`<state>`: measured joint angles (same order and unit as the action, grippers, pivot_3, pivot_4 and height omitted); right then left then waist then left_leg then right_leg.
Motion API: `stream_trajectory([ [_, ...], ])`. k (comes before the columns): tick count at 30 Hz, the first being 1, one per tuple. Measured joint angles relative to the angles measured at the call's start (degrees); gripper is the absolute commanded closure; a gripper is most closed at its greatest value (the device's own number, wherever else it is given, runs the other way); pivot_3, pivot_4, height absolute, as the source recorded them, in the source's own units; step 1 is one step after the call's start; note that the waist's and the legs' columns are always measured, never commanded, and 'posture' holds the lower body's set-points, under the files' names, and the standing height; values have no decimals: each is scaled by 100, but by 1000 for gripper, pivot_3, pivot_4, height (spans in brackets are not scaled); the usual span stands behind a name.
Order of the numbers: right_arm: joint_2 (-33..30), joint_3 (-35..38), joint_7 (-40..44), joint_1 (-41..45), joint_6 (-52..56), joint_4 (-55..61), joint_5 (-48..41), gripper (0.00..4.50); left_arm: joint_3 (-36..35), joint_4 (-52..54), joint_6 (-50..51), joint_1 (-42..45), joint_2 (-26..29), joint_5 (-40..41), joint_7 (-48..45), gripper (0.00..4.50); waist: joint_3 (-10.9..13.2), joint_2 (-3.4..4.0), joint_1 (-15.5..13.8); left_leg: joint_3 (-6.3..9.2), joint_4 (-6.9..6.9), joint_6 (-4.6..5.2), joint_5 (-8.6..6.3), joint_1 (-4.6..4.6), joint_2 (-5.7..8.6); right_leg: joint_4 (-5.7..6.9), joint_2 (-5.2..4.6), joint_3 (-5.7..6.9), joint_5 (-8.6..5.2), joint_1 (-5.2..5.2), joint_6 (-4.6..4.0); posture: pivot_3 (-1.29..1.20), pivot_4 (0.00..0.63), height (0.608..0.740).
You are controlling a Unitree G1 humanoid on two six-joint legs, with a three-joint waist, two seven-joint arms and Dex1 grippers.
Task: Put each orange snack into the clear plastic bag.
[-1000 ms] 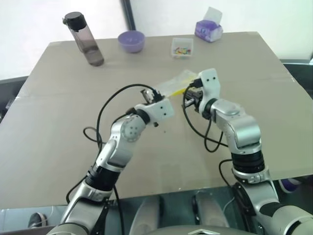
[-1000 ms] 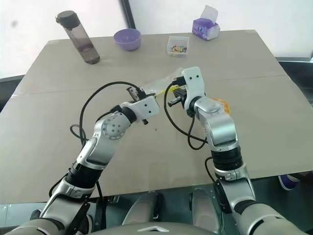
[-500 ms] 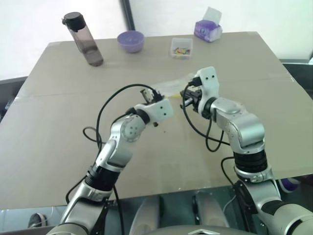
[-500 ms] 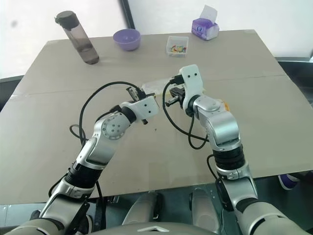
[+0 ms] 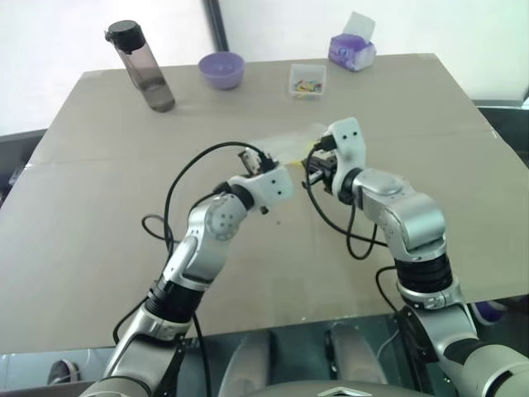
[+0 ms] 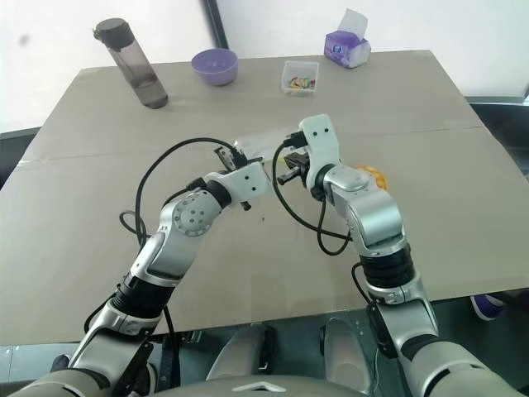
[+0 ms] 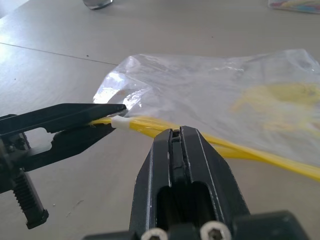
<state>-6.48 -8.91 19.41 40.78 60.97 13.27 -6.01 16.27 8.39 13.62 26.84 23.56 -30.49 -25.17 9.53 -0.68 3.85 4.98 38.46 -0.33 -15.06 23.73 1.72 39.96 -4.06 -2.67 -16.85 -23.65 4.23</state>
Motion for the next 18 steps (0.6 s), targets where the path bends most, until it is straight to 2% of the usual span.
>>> stream_trajectory([
  [18, -80, 5, -57, -116, 45, 169, -339, 4466, -2, 0, 35, 0, 15, 23, 0, 4500, 0, 0, 0, 0, 0, 0, 0, 0, 0, 0, 0, 0, 0, 0, 0, 0, 150, 740],
])
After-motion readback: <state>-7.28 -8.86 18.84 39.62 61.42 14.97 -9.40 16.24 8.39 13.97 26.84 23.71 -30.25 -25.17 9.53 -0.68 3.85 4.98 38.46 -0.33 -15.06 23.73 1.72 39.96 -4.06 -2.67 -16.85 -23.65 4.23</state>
